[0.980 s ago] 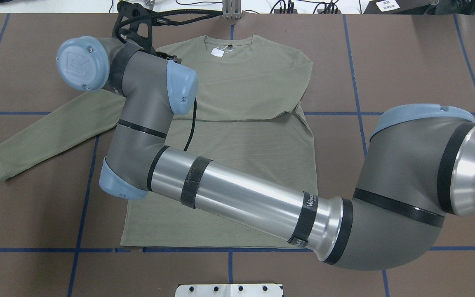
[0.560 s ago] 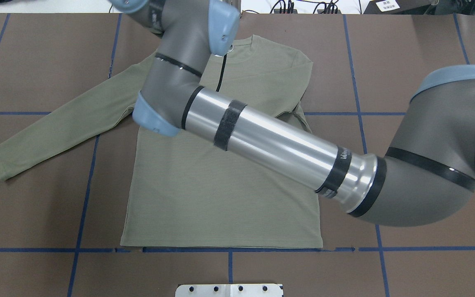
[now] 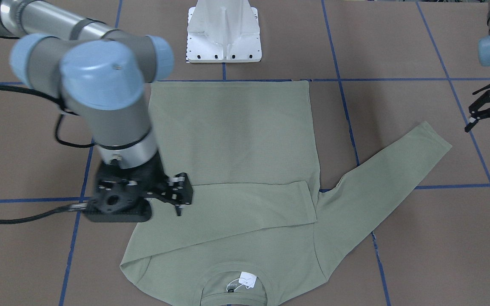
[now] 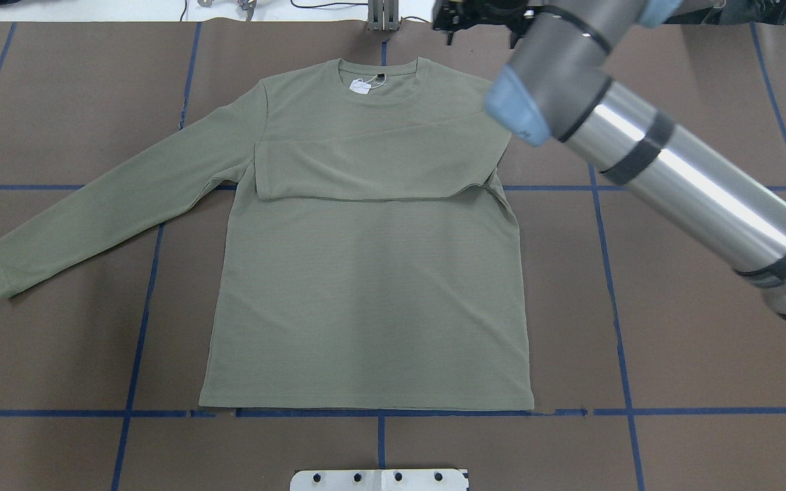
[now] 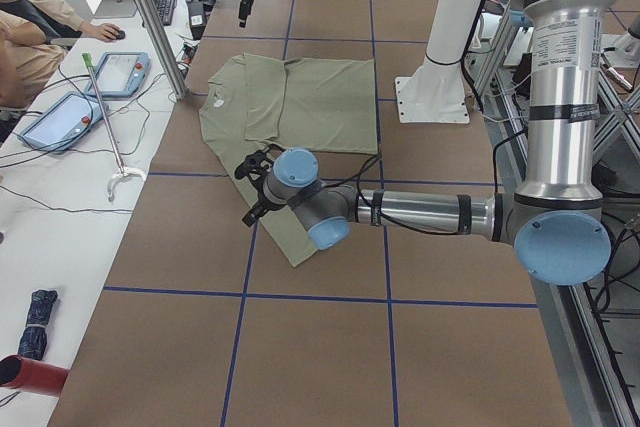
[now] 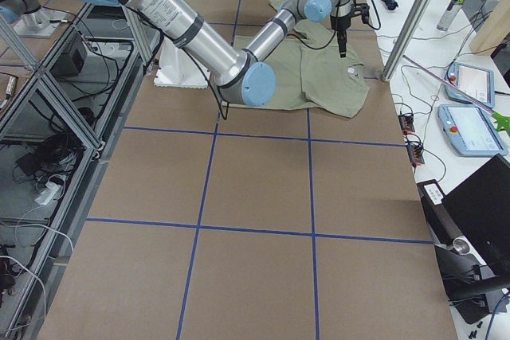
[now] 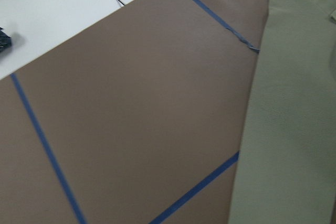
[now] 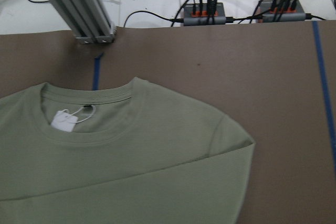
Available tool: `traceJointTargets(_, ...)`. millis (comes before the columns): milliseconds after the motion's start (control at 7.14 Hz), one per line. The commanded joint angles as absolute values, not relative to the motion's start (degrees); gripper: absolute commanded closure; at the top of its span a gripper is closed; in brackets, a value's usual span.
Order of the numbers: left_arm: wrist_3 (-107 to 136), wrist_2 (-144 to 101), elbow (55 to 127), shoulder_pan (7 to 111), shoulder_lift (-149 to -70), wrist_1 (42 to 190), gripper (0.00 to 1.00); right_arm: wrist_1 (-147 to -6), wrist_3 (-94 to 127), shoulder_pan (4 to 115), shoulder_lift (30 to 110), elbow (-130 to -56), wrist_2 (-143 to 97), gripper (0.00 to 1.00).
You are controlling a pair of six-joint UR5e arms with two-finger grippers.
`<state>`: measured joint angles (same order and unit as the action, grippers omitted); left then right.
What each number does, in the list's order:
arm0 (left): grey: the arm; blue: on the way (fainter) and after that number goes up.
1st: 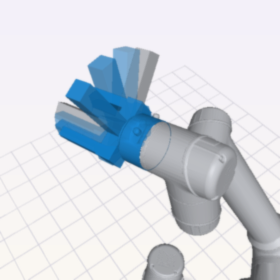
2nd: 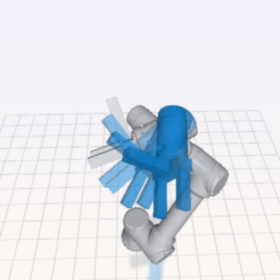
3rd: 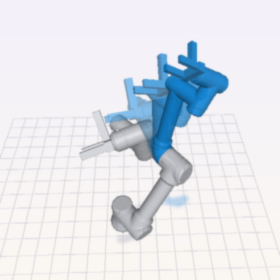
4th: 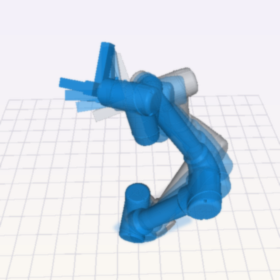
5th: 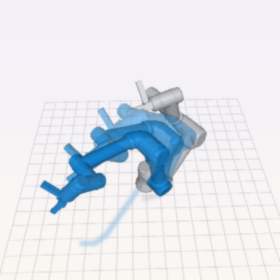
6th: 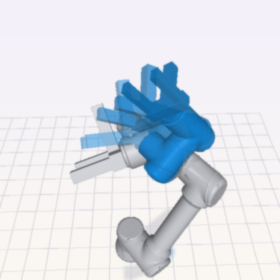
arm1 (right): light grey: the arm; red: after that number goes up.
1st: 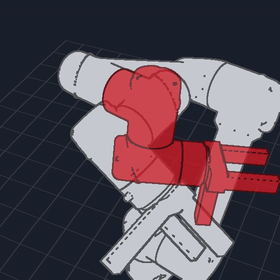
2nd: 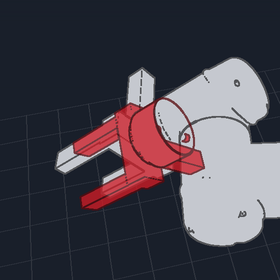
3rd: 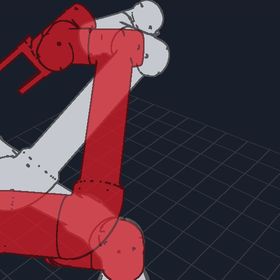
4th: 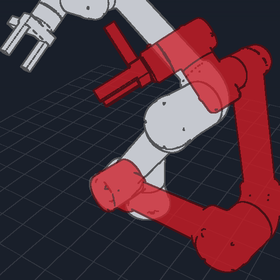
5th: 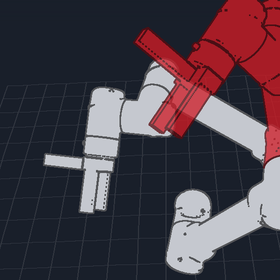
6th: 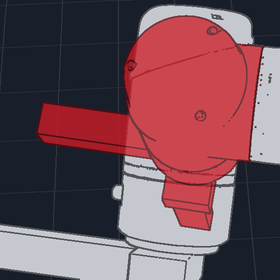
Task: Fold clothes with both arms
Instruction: 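Release the sleeve and withdraw the right gripper while the left gripper grasps the other cuff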
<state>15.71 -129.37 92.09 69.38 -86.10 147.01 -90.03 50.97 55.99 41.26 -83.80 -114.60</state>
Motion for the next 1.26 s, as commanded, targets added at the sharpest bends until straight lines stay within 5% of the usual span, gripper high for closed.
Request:
traceJointTargets(0, 21.36, -123.16, 91.93, 59.8, -83.16, 151.0, 0.0, -90.09, 34.53, 68.75, 55.93, -92.88, -125.63, 0.0)
traceJointTargets(280, 21.01, -116.91, 91.93, 53.38, -78.42, 153.79, 0.0, -90.09, 29.45, 72.93, 69.19, -103.12, -128.76, 0.0)
traceJointTargets(700, 20.3, -113.2, 91.58, 49.58, -76.12, 153.81, 0.0, -90.0, 29.44, 73.39, 72.07, -105.91, -128.41, 0.0)
traceJointTargets(1120, 20.21, -111.88, 90.09, 48.69, -76.11, 153.9, 0.32, -89.91, 29.44, 73.39, 72.42, -105.91, -128.06, 0.0)
